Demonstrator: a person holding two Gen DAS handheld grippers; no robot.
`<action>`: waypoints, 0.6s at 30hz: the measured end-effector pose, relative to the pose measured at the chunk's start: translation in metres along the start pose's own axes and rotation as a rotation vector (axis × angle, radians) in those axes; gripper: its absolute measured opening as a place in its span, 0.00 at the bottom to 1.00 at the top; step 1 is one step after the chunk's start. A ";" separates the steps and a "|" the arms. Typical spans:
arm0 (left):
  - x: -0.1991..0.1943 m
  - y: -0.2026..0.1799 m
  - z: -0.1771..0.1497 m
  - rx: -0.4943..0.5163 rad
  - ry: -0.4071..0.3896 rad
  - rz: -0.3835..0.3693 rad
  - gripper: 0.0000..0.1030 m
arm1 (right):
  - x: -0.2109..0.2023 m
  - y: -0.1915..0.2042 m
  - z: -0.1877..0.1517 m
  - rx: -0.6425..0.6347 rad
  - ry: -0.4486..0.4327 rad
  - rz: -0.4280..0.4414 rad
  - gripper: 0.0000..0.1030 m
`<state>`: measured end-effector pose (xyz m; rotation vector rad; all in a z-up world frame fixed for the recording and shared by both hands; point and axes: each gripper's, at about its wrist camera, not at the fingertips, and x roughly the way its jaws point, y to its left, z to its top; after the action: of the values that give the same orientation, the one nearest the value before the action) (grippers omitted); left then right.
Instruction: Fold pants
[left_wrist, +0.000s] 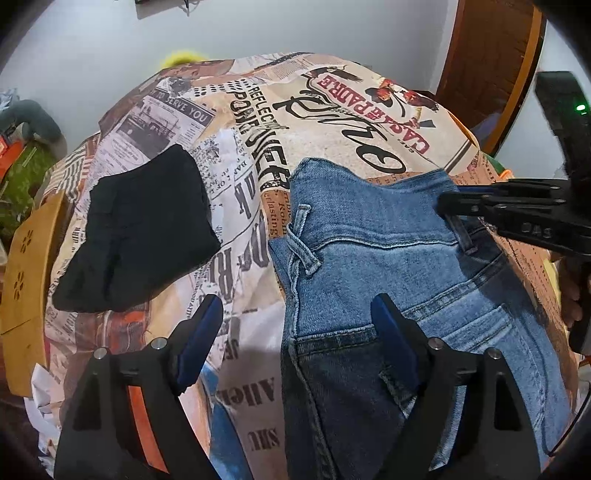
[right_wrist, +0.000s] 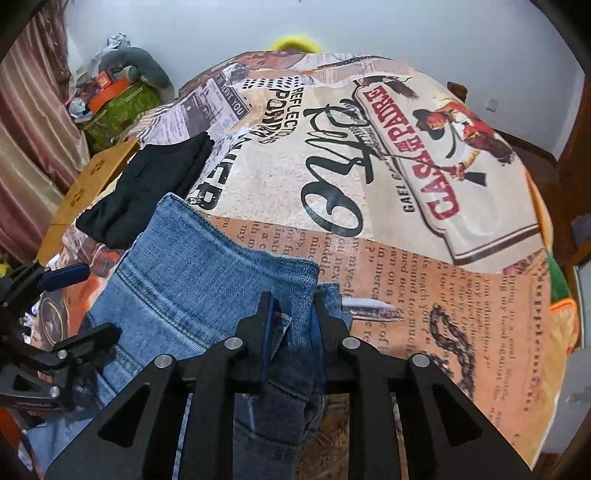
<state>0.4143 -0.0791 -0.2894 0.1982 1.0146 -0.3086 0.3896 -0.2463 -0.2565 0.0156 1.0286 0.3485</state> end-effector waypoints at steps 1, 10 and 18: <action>-0.003 -0.001 0.000 0.000 -0.003 0.003 0.81 | -0.006 0.000 0.000 0.003 -0.003 -0.005 0.17; -0.068 -0.003 0.000 0.011 -0.108 0.028 0.81 | -0.079 0.011 -0.018 -0.005 -0.096 0.020 0.40; -0.097 -0.008 -0.025 0.027 -0.122 0.030 0.81 | -0.100 0.025 -0.062 -0.022 -0.098 0.034 0.53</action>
<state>0.3436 -0.0630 -0.2193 0.2165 0.8864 -0.3042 0.2837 -0.2614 -0.2010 0.0305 0.9285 0.3861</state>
